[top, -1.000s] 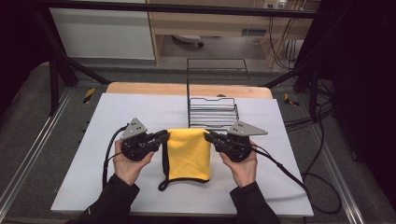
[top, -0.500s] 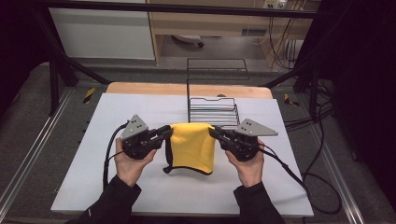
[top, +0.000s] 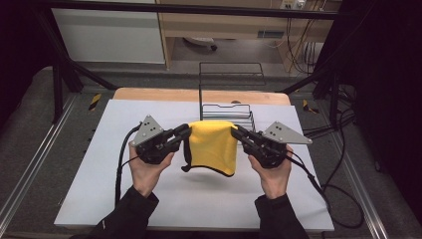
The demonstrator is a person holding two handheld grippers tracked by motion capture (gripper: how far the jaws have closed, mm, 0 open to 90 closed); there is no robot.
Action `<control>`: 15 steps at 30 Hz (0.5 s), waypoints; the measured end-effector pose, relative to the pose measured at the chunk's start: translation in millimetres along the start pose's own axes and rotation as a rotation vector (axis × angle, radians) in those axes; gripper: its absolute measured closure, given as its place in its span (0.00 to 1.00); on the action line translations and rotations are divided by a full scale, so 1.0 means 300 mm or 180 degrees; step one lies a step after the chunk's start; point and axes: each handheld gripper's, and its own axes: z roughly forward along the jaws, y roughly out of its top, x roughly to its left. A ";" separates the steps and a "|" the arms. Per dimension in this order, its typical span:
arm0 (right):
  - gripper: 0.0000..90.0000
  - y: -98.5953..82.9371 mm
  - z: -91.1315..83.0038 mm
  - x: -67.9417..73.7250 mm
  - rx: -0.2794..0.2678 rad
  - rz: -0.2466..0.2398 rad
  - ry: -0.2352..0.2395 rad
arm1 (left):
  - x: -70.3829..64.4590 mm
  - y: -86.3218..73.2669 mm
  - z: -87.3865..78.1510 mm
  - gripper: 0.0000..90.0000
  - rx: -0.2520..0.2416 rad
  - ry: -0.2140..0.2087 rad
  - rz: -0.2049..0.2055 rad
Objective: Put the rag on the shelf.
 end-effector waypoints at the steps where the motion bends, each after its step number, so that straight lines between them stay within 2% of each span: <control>1: 0.93 0.000 0.000 0.000 0.0000 0.0000 0.0000 | -0.001 0.006 0.001 0.88 -0.0028 -0.0005 -0.0004; 4: 0.93 0.019 -0.011 -0.002 -0.0084 -0.0013 -0.0023 | -0.004 0.027 0.008 0.88 -0.0120 -0.0020 -0.0032; 9: 0.93 0.057 -0.031 -0.009 -0.0221 -0.0054 -0.0108 | -0.011 0.068 0.022 0.88 -0.0237 -0.0022 0.0001; 15: 0.93 0.090 -0.042 -0.019 -0.0311 -0.0115 -0.0179 | -0.011 0.104 0.042 0.88 -0.0379 -0.0040 -0.0023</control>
